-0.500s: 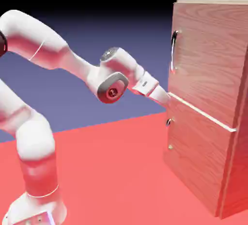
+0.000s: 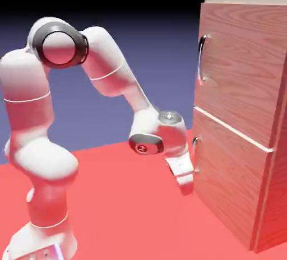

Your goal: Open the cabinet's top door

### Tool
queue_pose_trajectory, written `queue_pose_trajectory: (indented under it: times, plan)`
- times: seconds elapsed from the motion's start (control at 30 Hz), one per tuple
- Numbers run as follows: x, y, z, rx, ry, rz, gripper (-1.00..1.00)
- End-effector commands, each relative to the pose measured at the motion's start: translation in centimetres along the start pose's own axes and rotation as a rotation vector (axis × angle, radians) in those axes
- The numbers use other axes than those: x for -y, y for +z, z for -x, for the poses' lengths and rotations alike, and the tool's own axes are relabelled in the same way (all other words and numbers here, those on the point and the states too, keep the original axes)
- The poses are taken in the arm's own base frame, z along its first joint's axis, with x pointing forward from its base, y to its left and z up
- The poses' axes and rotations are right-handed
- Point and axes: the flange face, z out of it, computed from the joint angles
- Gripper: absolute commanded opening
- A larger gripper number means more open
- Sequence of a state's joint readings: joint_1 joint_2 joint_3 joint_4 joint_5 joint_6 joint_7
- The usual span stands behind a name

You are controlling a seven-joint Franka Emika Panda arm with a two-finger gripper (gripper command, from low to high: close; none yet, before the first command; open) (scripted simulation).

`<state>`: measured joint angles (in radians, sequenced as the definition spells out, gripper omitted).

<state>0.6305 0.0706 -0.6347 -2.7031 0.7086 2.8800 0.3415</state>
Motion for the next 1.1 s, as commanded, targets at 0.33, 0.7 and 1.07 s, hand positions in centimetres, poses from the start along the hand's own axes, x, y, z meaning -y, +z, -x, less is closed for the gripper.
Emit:
queue_pose_trajectory:
  times: [0.33, 0.7, 1.07]
  plan:
    - [-5.4, 3.3, -3.6, -0.133, 0.123, 0.164, 0.00]
    - [-1.7, -4.8, -6.3, -0.501, 0.065, 0.018, 0.00]
    - [9.9, -20.5, 2.1, -0.880, -0.233, -0.489, 0.00]
